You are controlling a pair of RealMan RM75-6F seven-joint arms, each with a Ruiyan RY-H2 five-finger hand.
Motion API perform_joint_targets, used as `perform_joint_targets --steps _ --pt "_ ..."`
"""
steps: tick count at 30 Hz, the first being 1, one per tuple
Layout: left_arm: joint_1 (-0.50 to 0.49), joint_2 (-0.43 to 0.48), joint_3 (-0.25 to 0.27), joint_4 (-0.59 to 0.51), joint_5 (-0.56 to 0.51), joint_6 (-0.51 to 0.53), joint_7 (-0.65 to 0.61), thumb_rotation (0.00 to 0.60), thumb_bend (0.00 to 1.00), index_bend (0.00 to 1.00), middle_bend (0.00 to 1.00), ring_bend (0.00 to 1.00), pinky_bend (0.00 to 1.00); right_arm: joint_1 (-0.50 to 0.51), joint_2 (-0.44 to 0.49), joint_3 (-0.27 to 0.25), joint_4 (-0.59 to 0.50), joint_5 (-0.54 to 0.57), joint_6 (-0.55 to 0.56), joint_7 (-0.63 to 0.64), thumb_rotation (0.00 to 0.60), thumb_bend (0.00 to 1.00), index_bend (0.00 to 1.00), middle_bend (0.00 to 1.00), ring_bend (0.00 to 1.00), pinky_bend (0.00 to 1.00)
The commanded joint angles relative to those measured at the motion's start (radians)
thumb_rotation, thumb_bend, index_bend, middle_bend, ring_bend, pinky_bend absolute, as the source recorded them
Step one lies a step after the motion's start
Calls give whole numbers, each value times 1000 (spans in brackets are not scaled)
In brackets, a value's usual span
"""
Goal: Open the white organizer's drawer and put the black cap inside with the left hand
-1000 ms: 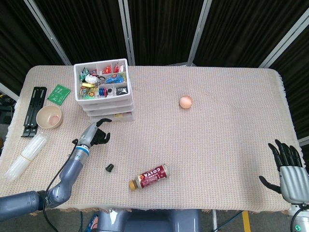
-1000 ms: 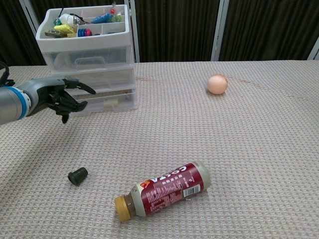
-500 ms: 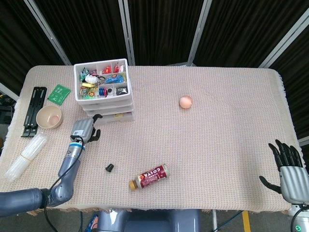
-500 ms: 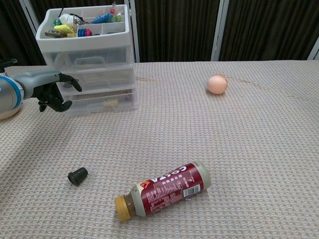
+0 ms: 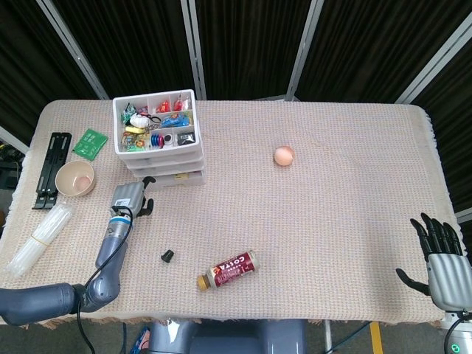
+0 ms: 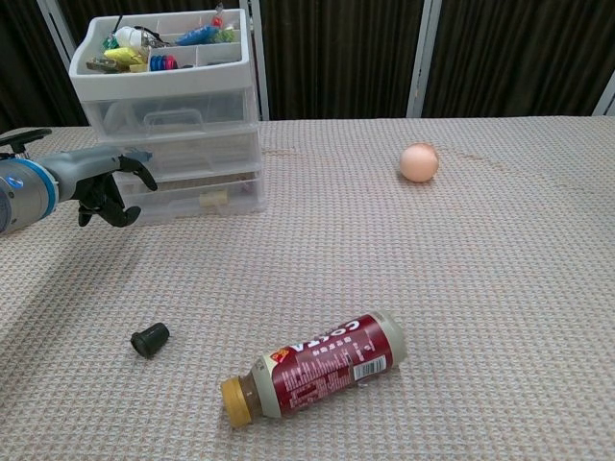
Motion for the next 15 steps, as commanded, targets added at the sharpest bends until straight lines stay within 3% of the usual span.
perform_joint_targets --steps 1,15 --pt "-1 -7 -4 9 -11 -8 -1 600 556 219 978 876 661 0 0 0 -1 0 0 0 600 70 89 0 0 0" --pt "9 -5 -9 -7 -40 -35 -15 600 557 219 978 875 661 -1 2 2 -3 4 1 -1 600 69 89 0 0 0"
